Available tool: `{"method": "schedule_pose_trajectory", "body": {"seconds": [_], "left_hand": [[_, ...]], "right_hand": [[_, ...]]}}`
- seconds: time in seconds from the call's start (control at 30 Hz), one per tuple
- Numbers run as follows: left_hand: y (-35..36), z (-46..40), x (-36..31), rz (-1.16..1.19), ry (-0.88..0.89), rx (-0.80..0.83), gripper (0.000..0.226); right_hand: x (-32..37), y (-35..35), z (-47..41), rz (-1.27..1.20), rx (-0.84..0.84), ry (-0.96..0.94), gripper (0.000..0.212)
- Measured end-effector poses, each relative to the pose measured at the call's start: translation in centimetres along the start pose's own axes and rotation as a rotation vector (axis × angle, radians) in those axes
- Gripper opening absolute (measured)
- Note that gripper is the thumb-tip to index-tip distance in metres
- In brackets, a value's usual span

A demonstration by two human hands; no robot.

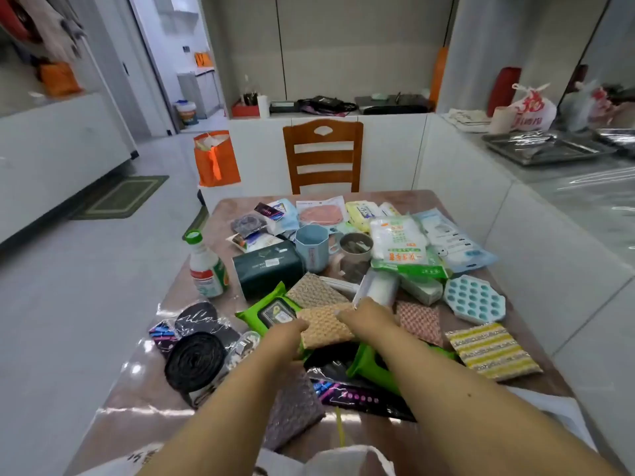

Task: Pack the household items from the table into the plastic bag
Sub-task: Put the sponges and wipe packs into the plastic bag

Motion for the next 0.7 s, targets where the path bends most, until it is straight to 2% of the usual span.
{"method": "schedule_pose_trajectory", "body": {"seconds": [0.07,0.17,0.23,0.3,0.37,0.43,0.5,0.57,0.63,0.7], "left_hand": [[0.7,-0.5,0.0,0.098,-0.007,0.014,0.018],[1.5,-1.2,-0.2,0.157,0.019,-0.027,0.013],[1.7,-1.7,-0.4,0.123,0.041,-0.079,0.017],[1.9,-1.9,-0.2,0.074,0.045,-0.106,0.02],[1.9,-2.2,0.1,0.001,0.046,-0.11,0.018],[1.4,-2.1,0.3,-0.262,0.139,-0.118,0.027],[0.7,-1.7,0.4,-0.762,0.293,-0.093,0.026],[0.2,-0.7,0.8,-1.172,0.361,-0.03,0.017],[0.4,0.1,1.8,-1.379,0.392,0.036,0.016],[0.7,0.3,2.7,-1.488,0.381,0.065,0.032]], "right_hand": [[1.0,0.5,-0.3,0.077,-0.012,-0.022,0.065],[2.5,1.5,-0.6,0.057,0.039,-0.151,0.033],[3.0,1.8,-1.2,-0.11,0.165,-0.172,0.032],[3.5,1.6,-1.8,-0.171,0.234,-0.18,0.032],[4.1,1.5,-2.9,-0.079,0.223,-0.248,0.032],[4.4,1.1,-3.9,0.03,0.171,-0.344,0.034],[4.1,0.6,-5.3,0.142,0.238,-0.416,0.049],[3.9,0.3,-6.2,0.459,0.307,-0.477,0.069],[3.8,0.3,-6.7,0.708,0.245,-0.532,0.073],[3.8,0.8,-6.7,0.829,0.153,-0.601,0.069]]}}
Point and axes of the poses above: each hand's wrist, its own z-axis away from the middle knuckle, its own y-axis out of the palm, x = y × z, the point moved 1 cm from there along -z, towards the middle knuckle, and after that the axes turned 9 degrees about y, right-handed, at the moved point
